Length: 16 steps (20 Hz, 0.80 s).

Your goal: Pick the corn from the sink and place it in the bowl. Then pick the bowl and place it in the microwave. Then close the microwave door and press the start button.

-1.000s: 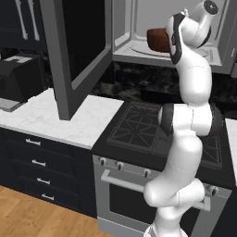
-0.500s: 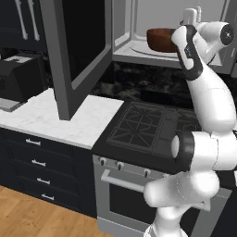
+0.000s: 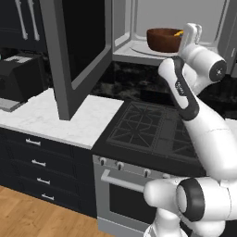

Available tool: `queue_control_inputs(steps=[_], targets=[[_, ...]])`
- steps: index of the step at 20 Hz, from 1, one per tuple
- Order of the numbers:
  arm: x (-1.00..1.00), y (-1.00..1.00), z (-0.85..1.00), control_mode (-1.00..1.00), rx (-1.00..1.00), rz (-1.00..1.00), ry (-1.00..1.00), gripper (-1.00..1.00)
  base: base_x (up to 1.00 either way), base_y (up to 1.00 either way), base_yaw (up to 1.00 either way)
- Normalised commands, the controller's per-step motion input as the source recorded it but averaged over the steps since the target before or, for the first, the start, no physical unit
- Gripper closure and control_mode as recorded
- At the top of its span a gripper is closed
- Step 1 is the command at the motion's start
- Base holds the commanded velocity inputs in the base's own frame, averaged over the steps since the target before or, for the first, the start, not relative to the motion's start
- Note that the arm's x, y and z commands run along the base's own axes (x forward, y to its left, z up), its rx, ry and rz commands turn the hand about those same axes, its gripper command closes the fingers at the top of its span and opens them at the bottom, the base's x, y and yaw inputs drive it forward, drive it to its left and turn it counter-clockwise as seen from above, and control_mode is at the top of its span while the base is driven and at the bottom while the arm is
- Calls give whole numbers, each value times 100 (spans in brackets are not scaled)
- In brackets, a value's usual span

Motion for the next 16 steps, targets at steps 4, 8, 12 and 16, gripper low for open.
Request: queue_control_inputs(steps=[4, 8, 12, 16], targets=[[-100, 37, 38, -100, 0, 0, 2, -100, 0, 0, 0], [-100, 40, 41, -100, 0, 0, 12, -100, 0, 0, 0], [-100, 30, 41, -100, 0, 0, 24, -100, 0, 0, 0], [-100, 33, 18, -100, 0, 0, 26, -100, 0, 0, 0]])
